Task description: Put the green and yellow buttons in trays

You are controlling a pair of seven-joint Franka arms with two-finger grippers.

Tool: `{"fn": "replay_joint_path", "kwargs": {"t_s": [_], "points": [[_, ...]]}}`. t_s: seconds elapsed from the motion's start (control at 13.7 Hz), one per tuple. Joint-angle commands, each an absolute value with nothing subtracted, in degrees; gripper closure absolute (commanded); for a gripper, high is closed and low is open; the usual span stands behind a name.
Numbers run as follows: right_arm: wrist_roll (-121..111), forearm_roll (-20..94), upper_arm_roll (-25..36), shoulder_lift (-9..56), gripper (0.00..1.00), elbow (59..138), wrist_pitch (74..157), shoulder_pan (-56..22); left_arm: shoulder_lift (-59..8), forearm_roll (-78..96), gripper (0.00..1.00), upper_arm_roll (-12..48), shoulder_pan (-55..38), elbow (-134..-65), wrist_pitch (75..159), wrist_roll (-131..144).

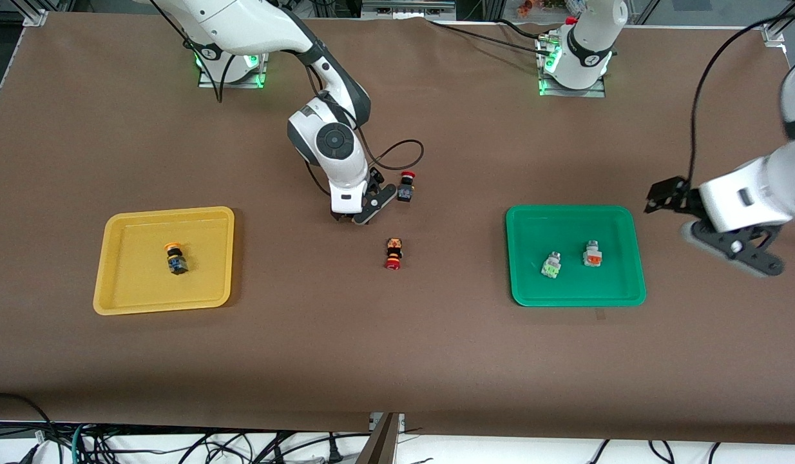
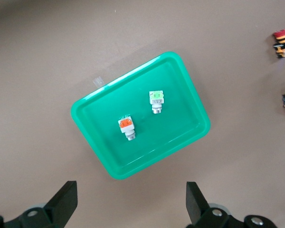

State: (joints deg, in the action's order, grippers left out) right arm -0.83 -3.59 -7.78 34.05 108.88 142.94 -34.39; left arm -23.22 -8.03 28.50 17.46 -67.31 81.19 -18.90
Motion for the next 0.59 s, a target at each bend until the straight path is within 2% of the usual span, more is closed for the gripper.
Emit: {"fn": "replay_joint_path", "kwargs": {"t_s": [0.0, 0.07, 0.29, 0.51], "points": [[-1.6, -5.2, -7.6, 33.8, 0.0, 110.2, 145.4, -34.5, -17.5, -7.4, 0.0, 27.2, 17.0, -68.6, 80.6, -20.7], [-1.6, -5.2, -7.5, 33.6, 0.0, 109.9, 145.2, -34.4, -11.3, -6.9, 0.0, 25.4, 15.1, -74.3, 81.0, -16.1], [-1.6, -5.2, -7.5, 31.5, 0.0, 109.6, 142.9, -34.3, -1.5, -4.0, 0.0, 20.3, 12.6, -83.5, 81.7, -3.1], [-2.5, -5.2, -7.4, 30.5, 0.0, 109.4, 142.4, -34.2, 5.9, 0.2, 0.0, 3.9, 2.3, -96.3, 87.2, -2.6]]}}
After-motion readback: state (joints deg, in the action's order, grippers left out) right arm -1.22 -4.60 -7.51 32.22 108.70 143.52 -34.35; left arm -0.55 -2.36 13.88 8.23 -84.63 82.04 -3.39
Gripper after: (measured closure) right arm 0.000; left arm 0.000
